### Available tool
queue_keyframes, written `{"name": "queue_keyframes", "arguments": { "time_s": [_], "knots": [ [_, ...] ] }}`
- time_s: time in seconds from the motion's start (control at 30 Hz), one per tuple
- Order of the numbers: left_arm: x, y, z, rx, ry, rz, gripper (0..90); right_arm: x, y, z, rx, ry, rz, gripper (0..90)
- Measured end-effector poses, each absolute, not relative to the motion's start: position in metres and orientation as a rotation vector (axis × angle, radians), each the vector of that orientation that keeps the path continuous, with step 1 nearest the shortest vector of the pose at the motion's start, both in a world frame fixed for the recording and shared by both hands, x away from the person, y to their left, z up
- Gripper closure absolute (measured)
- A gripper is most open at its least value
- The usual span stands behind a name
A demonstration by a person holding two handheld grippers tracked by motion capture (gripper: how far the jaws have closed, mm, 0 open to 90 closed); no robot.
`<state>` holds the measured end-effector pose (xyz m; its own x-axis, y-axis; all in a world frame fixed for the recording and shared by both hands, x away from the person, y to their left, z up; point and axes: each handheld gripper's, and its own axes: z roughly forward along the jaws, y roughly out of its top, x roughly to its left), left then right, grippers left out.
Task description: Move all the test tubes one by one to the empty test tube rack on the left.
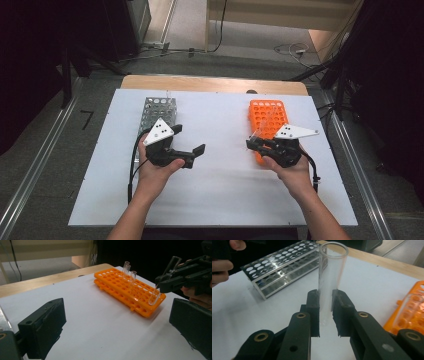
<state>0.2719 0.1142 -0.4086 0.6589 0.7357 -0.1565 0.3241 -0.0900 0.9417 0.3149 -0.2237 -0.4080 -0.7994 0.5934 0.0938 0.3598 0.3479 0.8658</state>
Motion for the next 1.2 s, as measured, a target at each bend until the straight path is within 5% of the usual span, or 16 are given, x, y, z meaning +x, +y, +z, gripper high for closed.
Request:
{"name": "queue_keyframes", "arguments": {
  "time_s": [0.4,1.2],
  "knots": [
    [0.267,0.096,-0.407,1.7,0.817,0.376,6.7,0.301,-0.192,-0.418,0.761,2.466,1.419,74.1],
    [0.255,0.058,-0.407,1.77,0.693,0.335,54.8,0.283,-0.157,-0.425,0.643,2.558,1.41,74.1]
  ]
}}
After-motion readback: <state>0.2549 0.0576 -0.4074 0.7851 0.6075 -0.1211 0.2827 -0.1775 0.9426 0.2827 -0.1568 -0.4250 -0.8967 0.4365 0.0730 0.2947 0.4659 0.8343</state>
